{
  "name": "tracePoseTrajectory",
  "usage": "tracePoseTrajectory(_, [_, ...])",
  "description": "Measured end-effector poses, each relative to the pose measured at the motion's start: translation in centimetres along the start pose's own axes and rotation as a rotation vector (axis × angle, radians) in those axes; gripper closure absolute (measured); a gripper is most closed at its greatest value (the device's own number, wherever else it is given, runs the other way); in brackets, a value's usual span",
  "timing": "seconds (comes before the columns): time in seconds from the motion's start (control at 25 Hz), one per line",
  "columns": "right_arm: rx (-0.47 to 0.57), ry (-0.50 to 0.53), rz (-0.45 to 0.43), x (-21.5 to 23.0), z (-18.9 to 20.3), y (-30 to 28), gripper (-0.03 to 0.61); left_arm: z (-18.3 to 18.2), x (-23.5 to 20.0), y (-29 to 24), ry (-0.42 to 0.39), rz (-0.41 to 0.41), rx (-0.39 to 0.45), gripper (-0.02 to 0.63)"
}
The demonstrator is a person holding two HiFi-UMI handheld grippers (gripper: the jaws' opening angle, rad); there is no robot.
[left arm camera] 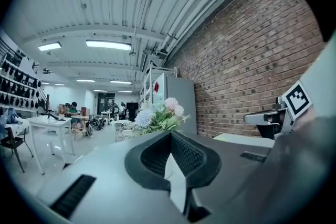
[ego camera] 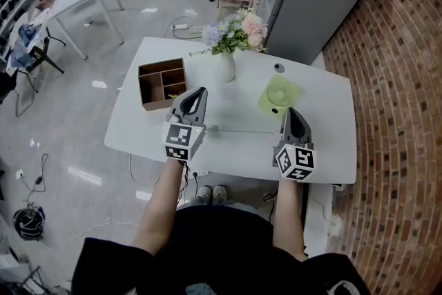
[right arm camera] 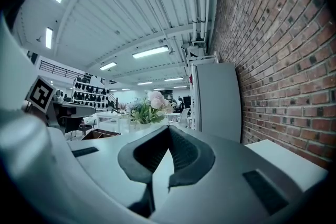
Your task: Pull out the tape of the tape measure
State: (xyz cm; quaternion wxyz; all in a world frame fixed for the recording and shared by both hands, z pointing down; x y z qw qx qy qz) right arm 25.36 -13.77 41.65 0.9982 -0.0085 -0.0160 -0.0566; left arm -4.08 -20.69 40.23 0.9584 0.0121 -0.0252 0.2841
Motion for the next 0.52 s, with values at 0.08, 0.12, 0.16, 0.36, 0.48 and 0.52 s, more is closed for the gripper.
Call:
tracePoseTrajectory(0.08, [0.0,-0.003,-0.001,0.04,0.0,0.01,0.577,0.18,0.05,-0.01,0.003,0.002,-0.006,0.592])
tracePoseTrajectory(0.12, [0.0,-0.004,-0.001,0.05,0.02,0.02,0.577,0.25,0.06,0.0,0.005,0.002,-0.008,0.592])
tracePoseTrajectory(0.16, [-0.001,-0.004,-0.002,0.06,0.04,0.02,0.577,0.3,0.06,0.01,0.007,0.002,-0.01,0.592])
tracePoseTrajectory(0.36, [-0.008,-0.005,-0.006,-0.07,0.13,-0.03,0.577,0.1,0.01,0.0,0.0,-0.002,-0.005,0.592])
tracePoseTrajectory(0.48, [-0.009,-0.007,-0.009,-0.19,0.19,-0.22,0.577,0.31,0.01,-0.11,0.003,0.01,-0.02,0.592])
tracePoseTrajectory(0.52, [-0.01,-0.007,-0.009,-0.21,0.22,-0.28,0.577,0.36,0.0,-0.18,0.004,0.012,-0.023,0.592])
Point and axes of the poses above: the fingertips, and each gripper's own axes: y backward along the fingers, x to its right, z out of its underside, the point moved 7 cm from there along y, backward along the fingers, and after that the axes turned 4 degrees about x, right-handed, at the moved point
